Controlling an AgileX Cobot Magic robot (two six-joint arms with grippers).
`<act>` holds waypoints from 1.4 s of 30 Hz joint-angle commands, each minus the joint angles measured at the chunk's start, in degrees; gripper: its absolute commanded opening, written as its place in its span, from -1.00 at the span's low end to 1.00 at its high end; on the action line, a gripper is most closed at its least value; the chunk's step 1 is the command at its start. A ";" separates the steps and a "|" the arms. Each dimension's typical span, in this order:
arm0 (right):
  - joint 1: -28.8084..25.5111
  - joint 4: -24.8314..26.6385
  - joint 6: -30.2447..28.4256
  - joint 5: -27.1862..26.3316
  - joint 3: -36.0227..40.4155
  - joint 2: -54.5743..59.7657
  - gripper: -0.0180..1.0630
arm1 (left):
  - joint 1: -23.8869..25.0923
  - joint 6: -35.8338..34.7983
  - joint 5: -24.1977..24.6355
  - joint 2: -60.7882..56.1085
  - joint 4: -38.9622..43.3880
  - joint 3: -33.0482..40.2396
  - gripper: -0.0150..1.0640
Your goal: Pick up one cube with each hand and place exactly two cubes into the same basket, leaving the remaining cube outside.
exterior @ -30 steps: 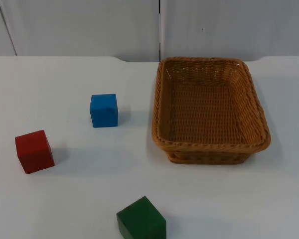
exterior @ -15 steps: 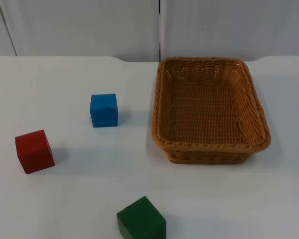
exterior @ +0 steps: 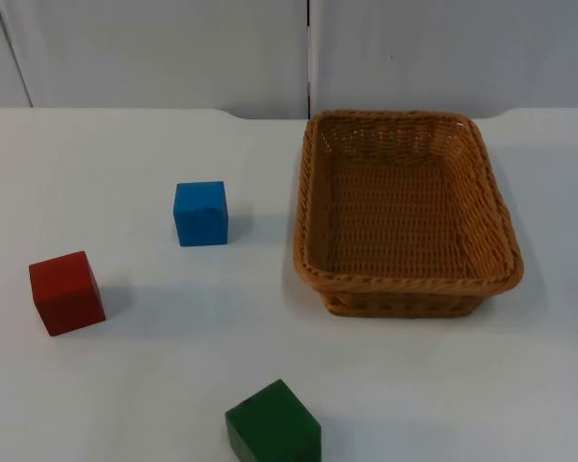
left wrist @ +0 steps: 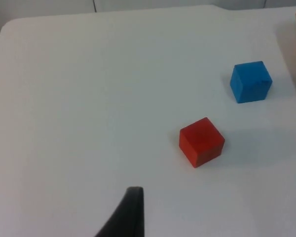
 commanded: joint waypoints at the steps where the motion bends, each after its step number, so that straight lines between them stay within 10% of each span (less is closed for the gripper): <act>1: -0.32 0.17 -0.61 -1.01 -0.49 0.95 0.96 | 0.20 0.53 -0.80 1.00 -0.79 -1.12 0.84; 42: -0.32 1.46 -7.25 -0.83 -32.00 43.88 0.95 | 0.20 2.79 -1.56 27.90 -3.75 -9.37 0.84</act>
